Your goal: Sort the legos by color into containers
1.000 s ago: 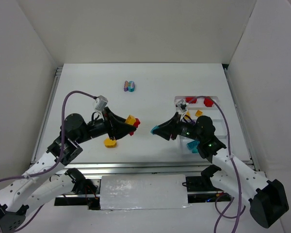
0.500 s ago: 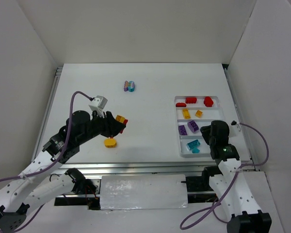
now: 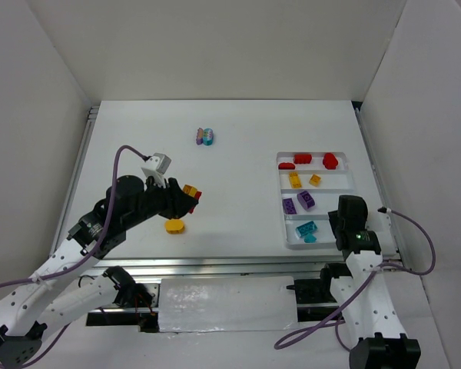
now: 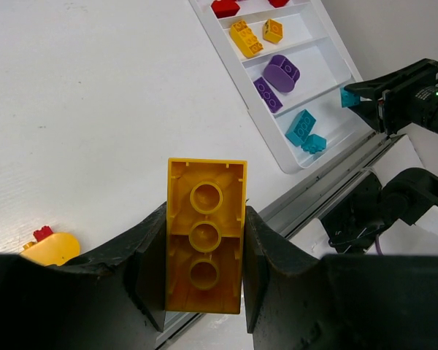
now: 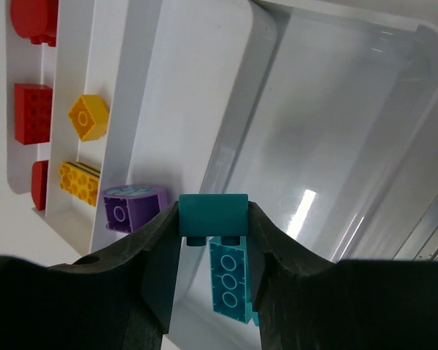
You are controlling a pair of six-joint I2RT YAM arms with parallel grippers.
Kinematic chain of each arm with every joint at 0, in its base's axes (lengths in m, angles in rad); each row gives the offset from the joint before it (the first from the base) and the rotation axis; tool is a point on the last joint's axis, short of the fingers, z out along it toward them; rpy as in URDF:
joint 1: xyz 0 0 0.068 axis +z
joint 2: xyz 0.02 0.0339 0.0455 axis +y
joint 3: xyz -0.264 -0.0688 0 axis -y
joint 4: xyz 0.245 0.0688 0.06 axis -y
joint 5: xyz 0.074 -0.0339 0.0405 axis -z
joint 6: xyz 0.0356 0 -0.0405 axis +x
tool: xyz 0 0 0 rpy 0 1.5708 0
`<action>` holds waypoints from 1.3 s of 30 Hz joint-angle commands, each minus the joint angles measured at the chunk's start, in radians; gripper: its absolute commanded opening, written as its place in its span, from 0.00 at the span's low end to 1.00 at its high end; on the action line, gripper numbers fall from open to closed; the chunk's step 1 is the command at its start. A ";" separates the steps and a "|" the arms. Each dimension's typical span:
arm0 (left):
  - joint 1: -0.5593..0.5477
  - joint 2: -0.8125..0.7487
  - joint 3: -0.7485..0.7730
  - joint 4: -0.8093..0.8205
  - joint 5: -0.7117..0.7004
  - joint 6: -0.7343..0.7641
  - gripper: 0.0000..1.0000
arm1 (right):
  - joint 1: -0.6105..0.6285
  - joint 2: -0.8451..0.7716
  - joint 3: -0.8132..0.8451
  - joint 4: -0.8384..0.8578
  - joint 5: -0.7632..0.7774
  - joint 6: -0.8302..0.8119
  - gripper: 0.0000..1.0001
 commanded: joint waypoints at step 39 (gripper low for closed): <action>-0.067 0.255 -0.059 0.718 0.756 -0.132 0.00 | 0.718 -0.016 0.183 0.849 -1.083 -0.457 0.92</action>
